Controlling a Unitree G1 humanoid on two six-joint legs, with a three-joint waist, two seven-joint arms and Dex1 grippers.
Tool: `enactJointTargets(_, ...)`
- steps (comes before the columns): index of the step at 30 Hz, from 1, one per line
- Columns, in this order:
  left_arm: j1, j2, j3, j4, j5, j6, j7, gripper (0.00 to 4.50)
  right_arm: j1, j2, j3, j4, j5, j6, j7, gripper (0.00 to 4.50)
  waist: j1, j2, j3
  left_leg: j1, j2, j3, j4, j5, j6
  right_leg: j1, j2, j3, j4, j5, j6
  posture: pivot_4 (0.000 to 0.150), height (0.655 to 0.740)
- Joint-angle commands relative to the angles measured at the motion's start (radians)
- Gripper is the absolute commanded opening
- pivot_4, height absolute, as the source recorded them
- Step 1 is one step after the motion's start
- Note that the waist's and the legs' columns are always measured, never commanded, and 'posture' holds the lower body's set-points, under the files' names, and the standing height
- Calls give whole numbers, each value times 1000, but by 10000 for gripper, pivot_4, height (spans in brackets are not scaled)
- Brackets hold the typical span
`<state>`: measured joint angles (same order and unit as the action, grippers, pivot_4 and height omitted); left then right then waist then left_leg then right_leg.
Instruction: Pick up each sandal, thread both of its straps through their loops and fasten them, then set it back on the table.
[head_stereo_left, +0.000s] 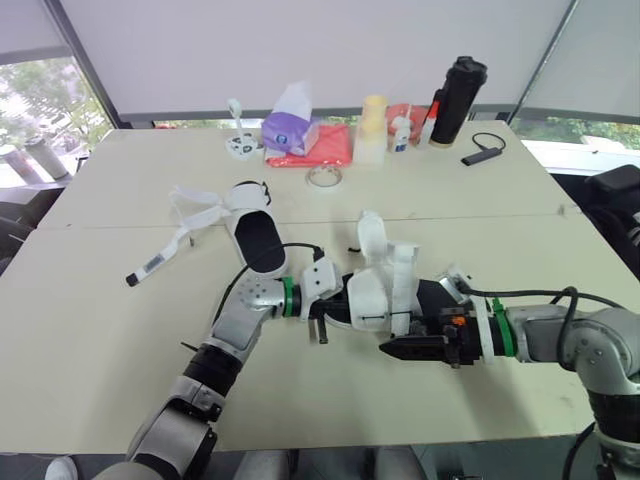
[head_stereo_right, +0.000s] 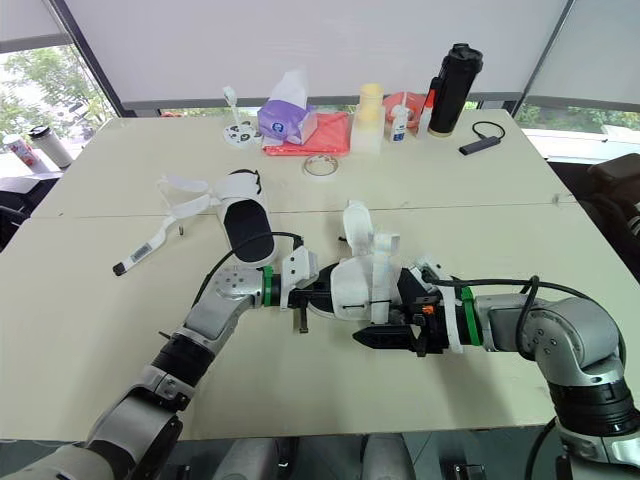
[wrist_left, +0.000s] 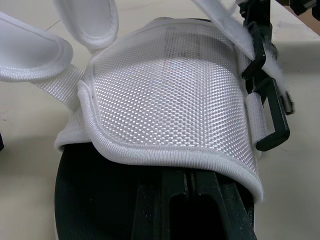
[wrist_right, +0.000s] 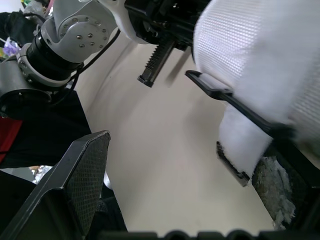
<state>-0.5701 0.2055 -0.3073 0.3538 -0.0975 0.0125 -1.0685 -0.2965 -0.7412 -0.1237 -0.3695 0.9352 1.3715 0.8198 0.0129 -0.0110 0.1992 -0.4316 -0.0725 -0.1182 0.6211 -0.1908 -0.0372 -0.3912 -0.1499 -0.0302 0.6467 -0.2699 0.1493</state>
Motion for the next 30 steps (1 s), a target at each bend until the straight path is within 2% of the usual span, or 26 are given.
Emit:
enactJointTargets(1,1,-1,-10,-17,-1,-2,-3,0,-16,26,7,-38,41,10,-26,42089,0,0,0,0,0,0,0,0,0,0,0,0,0,0,0,1500,7400)
enactJointTargets(3,0,0,-8,-16,-2,-2,-3,0,-18,34,9,-38,46,10,-39,36124,0,0,0,0,0,0,0,0,0,0,0,0,0,0,0,1500,7400)
enactJointTargets(4,0,0,-8,-16,-2,-3,-3,0,-17,34,9,-39,51,11,-43,31542,0,0,0,0,0,0,0,0,0,0,0,0,0,0,0,1500,7400)
enactJointTargets(9,0,-3,-9,-18,-2,-2,-1,0,-9,22,-2,-46,73,17,-51,4660,0,0,0,0,0,0,0,0,0,0,0,0,0,0,0,1500,7400)
enactJointTargets(10,1,-3,-9,-19,-2,-2,-1,0,-5,18,-6,-50,80,20,-51,395,0,0,0,0,0,0,0,0,0,0,0,0,0,0,0,1500,7400)
enactJointTargets(17,4,-6,-12,-19,-2,-1,-1,0,29,-61,-9,-120,122,34,-22,395,0,0,0,0,0,0,0,0,0,0,0,0,0,0,0,1500,7400)
enactJointTargets(20,5,-7,-11,-19,-1,-2,-1,0,82,-148,1,-200,129,12,37,395,2,0,0,0,0,0,0,0,0,0,0,0,0,0,0,1500,7400)
enactJointTargets(24,3,-9,-9,-17,-3,1,2,0,193,-294,12,-330,118,-66,152,395,1,0,0,-1,0,0,0,0,1,0,0,0,-1,-1,1,1500,7400)
enactJointTargets(30,11,-16,-7,-31,-11,15,8,0,262,-368,50,-363,57,-178,211,395,1,0,0,-1,1,1,1,0,1,1,0,-1,-1,-2,4,1500,7400)
